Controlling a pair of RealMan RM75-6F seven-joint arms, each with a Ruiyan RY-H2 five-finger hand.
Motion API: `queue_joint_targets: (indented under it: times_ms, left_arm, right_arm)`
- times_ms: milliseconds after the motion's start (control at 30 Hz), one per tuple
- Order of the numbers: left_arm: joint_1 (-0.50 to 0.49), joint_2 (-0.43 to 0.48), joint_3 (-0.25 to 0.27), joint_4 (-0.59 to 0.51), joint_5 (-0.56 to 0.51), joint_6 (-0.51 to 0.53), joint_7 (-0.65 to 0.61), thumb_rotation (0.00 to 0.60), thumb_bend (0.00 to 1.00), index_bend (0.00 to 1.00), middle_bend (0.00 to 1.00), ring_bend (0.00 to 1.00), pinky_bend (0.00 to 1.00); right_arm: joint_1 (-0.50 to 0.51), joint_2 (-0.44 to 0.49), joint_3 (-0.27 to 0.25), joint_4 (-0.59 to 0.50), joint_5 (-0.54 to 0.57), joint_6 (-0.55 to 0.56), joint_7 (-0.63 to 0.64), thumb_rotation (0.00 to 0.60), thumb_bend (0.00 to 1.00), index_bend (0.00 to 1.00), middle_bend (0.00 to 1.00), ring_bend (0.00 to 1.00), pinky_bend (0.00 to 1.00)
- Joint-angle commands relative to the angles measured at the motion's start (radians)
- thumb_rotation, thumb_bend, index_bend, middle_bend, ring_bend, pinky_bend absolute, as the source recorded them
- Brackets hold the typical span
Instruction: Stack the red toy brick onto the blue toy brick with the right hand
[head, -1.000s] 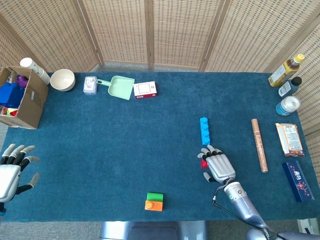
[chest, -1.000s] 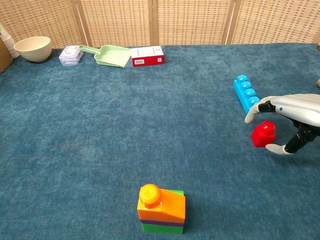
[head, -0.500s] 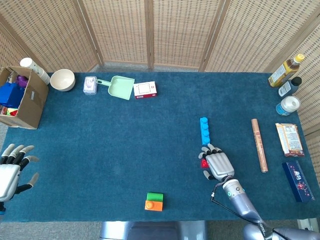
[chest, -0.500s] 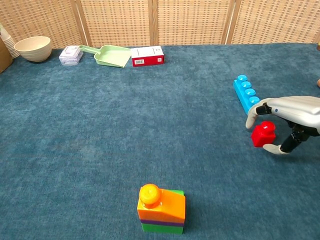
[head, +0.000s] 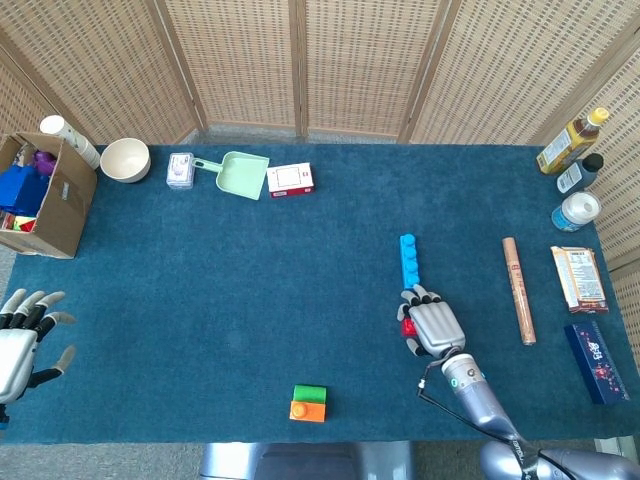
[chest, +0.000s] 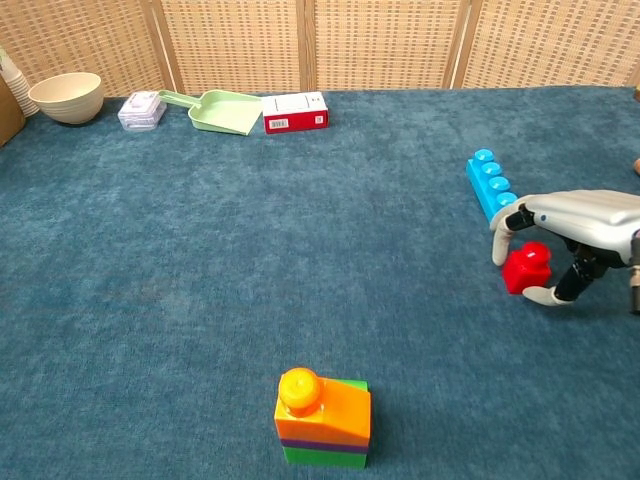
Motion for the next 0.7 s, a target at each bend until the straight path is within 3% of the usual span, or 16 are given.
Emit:
queue_joint_targets:
  times_ms: [33,367,700]
  left_arm:
    - [0.000,-0.001,0.000,0.003,0.000,-0.001,-0.003,0.567,0.41,0.37,0.19,0.14,0.00]
    - [0.001,-0.005,0.001,0.011,-0.001,-0.002,-0.011,0.567,0.41,0.37,0.19,0.14,0.00]
    - [0.001,-0.009,0.002,0.017,-0.002,-0.003,-0.015,0.565,0.41,0.37,0.18,0.14,0.00]
  right_arm:
    - [0.004,-0.001,0.000,0.000,0.007,0.001,-0.004,0.600,0.32,0.37,0.16,0.06,0.19]
    - [0.027,0.005,0.011,-0.011,0.038,0.001,-0.021,0.599,0.32,0.38,0.16,0.06,0.19]
    - [0.038,0.011,0.010,-0.022,0.057,0.008,-0.026,0.600,0.31,0.46,0.17,0.07,0.20]
